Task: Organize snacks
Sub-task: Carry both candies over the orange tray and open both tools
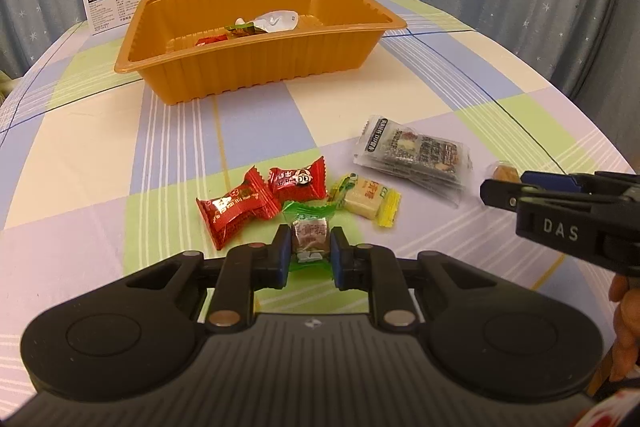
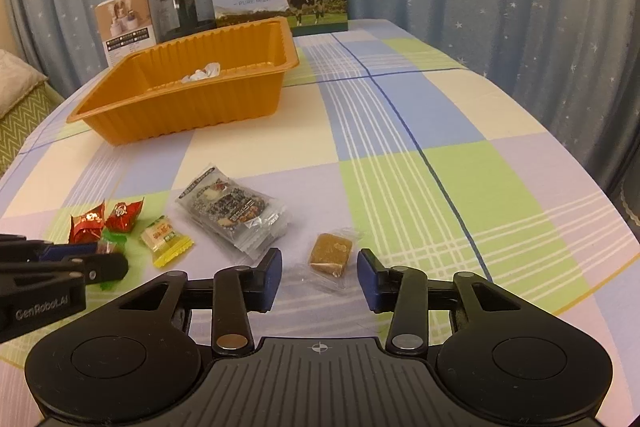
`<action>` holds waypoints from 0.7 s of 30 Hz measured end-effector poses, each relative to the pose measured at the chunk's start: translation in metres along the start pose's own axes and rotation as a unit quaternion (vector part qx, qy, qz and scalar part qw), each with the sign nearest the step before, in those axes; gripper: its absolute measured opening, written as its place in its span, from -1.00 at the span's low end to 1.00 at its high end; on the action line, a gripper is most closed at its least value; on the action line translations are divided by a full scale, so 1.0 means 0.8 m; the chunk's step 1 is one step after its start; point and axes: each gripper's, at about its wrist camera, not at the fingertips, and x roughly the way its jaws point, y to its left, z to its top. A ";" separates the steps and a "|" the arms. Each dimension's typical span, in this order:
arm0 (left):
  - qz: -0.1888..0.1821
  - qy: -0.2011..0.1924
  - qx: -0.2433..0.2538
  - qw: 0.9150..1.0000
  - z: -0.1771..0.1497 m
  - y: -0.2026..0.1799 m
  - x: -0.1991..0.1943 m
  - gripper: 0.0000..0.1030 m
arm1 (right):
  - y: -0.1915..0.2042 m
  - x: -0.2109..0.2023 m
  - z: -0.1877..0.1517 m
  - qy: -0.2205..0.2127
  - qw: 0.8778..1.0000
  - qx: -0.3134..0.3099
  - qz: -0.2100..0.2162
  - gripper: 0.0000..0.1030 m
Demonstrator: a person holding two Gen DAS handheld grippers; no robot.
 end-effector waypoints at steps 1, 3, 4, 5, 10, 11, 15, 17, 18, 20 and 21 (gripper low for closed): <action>-0.001 0.000 -0.002 1.000 0.000 0.000 -0.001 -0.66 | -0.001 0.001 0.001 -0.002 1.000 0.004 -0.001 -0.18; -0.002 -0.002 -0.003 1.000 0.000 0.001 -0.002 -0.66 | -0.002 0.004 0.004 -0.004 1.000 0.007 -0.008 -0.19; -0.003 -0.003 -0.002 1.000 0.001 0.000 -0.003 -0.66 | -0.002 0.007 0.005 -0.002 1.000 0.006 -0.012 -0.19; -0.004 -0.003 -0.002 1.000 0.001 0.000 -0.003 -0.66 | -0.002 0.008 0.005 -0.003 1.000 0.002 -0.016 -0.24; -0.009 -0.002 -0.006 1.000 0.002 0.000 -0.007 -0.66 | 0.005 0.004 0.003 -0.003 1.000 -0.018 -0.023 -0.59; -0.010 -0.004 -0.009 1.000 0.003 0.000 -0.009 -0.66 | 0.006 0.000 0.003 -0.008 0.999 -0.021 -0.024 -0.59; -0.015 -0.016 -0.017 1.000 0.008 0.002 -0.020 -0.66 | 0.011 -0.013 0.009 -0.027 0.999 -0.029 -0.022 -0.59; -0.019 -0.023 -0.024 0.999 0.011 0.003 -0.026 -0.66 | 0.015 -0.021 0.012 -0.038 0.999 -0.032 -0.018 -0.59; -0.021 -0.027 -0.029 0.999 0.013 0.004 -0.030 -0.66 | 0.018 -0.024 0.015 -0.042 0.998 -0.035 -0.015 -0.59; -0.022 -0.036 -0.035 0.999 0.018 0.006 -0.037 -0.66 | 0.022 -0.030 0.021 -0.048 0.998 -0.035 -0.001 -0.59; -0.022 -0.041 -0.036 0.998 0.021 0.007 -0.041 -0.66 | 0.025 -0.034 0.024 -0.055 0.998 -0.038 0.004 -0.59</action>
